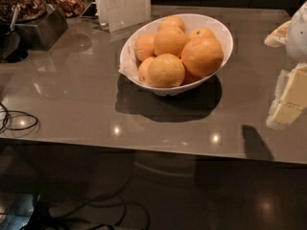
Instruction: Pick orange from white bowl
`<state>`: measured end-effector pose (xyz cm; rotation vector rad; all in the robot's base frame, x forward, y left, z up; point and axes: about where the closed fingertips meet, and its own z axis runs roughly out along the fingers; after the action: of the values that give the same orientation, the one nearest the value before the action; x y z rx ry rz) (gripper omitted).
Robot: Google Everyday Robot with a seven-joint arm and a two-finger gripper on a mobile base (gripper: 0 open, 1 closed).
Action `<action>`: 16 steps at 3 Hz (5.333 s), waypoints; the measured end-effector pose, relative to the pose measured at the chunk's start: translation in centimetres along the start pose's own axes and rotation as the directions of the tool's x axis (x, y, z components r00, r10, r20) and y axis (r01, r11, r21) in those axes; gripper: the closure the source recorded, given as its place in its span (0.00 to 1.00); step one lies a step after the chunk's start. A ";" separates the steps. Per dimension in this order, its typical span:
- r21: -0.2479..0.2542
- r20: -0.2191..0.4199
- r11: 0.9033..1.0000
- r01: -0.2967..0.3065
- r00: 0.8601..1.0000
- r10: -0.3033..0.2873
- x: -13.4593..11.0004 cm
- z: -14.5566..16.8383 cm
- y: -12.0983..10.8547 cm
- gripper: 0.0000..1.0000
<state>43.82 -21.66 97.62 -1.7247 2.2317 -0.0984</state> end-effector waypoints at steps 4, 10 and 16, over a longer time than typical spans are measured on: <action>-0.137 0.266 0.987 0.089 0.963 -0.050 -9.0 4.5 -3.9 0.00; -0.189 0.266 0.970 0.151 0.959 -0.097 -11.6 9.2 -6.9 0.00; -0.190 0.267 0.970 0.151 0.959 -0.097 -11.7 8.7 -7.0 1.00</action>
Offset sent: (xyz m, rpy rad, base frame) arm 0.0585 0.0669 -0.0134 0.2452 0.0456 0.1702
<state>55.44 -11.20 93.52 -1.8640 2.0032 0.3243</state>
